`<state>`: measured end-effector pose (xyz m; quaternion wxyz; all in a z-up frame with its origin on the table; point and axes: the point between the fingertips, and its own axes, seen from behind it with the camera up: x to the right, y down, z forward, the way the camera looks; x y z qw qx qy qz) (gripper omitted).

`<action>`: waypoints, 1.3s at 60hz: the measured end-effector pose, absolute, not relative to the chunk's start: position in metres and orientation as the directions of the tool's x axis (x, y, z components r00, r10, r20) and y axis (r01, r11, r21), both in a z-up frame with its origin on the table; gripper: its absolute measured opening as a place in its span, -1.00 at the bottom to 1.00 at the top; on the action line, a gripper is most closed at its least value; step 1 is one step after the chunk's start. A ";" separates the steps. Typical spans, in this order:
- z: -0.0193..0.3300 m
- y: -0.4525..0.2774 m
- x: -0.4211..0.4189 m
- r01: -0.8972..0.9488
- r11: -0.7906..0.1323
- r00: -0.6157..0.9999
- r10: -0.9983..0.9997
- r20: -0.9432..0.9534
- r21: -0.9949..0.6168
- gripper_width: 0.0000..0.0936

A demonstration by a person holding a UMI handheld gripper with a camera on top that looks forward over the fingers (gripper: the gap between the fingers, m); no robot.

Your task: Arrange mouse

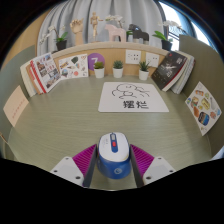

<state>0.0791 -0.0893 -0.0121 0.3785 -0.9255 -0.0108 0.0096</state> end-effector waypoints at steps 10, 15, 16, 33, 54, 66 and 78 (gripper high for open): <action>-0.012 -0.088 0.081 0.033 -0.701 0.999 0.045 0.002 -0.712 -0.02; -0.012 -0.089 0.081 0.041 -0.711 0.999 0.054 0.003 -0.702 -0.20; -0.012 -0.089 0.081 0.043 -0.713 0.998 0.057 0.003 -0.700 -0.21; 0.070 -0.049 0.083 0.030 -0.678 0.998 0.056 -0.011 -0.734 -0.20; 0.207 0.098 0.137 0.023 -0.506 0.999 -0.027 0.043 -0.862 -0.21; 0.136 0.154 0.155 0.010 -0.602 0.998 -0.046 0.047 -0.798 -0.21; 0.032 0.159 0.151 0.007 -0.735 0.998 -0.032 0.045 -0.678 -0.21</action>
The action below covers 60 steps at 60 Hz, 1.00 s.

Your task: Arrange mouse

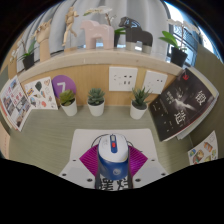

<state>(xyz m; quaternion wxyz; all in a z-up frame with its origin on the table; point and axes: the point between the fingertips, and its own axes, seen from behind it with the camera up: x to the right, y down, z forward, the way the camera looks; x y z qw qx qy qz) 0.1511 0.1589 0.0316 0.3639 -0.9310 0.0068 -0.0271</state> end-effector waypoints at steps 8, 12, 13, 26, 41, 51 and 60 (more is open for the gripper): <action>-0.008 0.147 0.155 0.012 -0.768 0.998 -0.033 0.058 -0.641 -0.20; -0.011 0.146 0.154 -0.034 -0.755 0.998 -0.064 0.022 -0.655 -0.21; -0.011 0.146 0.154 -0.031 -0.755 0.998 -0.062 0.025 -0.655 -0.21; -0.011 0.149 0.156 -0.043 -0.755 0.999 -0.046 -0.012 -0.655 0.13; 0.036 0.113 0.167 0.073 -0.774 0.996 0.023 0.087 -0.629 0.84; 0.140 0.060 0.186 0.052 -0.673 0.996 -0.021 0.090 -0.738 0.84; 0.213 0.001 0.201 0.038 -0.571 0.997 -0.038 0.073 -0.820 0.83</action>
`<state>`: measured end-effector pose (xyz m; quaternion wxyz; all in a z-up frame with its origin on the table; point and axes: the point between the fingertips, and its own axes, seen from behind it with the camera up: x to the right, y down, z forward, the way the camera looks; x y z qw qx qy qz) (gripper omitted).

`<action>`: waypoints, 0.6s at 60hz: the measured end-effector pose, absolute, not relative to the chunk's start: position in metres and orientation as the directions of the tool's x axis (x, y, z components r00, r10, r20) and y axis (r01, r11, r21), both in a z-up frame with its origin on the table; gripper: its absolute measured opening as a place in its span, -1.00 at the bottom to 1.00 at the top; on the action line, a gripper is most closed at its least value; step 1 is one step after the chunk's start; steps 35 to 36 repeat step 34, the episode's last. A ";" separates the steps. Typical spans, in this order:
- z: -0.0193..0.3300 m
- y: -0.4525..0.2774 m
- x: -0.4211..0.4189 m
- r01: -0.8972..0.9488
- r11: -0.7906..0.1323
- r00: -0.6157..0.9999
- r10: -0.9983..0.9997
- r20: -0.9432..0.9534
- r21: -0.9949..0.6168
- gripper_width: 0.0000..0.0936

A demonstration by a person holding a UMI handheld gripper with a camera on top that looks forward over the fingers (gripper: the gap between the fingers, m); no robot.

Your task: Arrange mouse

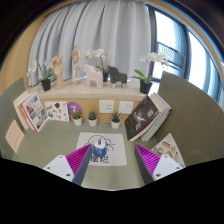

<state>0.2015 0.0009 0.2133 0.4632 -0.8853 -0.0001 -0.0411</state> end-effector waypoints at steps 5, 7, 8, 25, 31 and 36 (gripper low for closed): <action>0.235 -0.028 0.210 0.042 -0.540 0.997 -0.034 0.071 -0.841 0.83; 0.239 -0.039 0.215 0.040 -0.537 0.997 -0.037 0.071 -0.843 0.82; 0.240 -0.044 0.217 0.040 -0.536 0.997 -0.038 0.071 -0.843 0.82; 0.235 -0.118 0.222 0.032 -0.561 0.999 -0.017 0.051 -0.827 0.82; 0.230 -0.133 0.224 0.021 -0.570 0.999 -0.027 0.044 -0.822 0.82; 0.231 -0.138 0.225 0.020 -0.573 0.999 -0.025 0.042 -0.819 0.82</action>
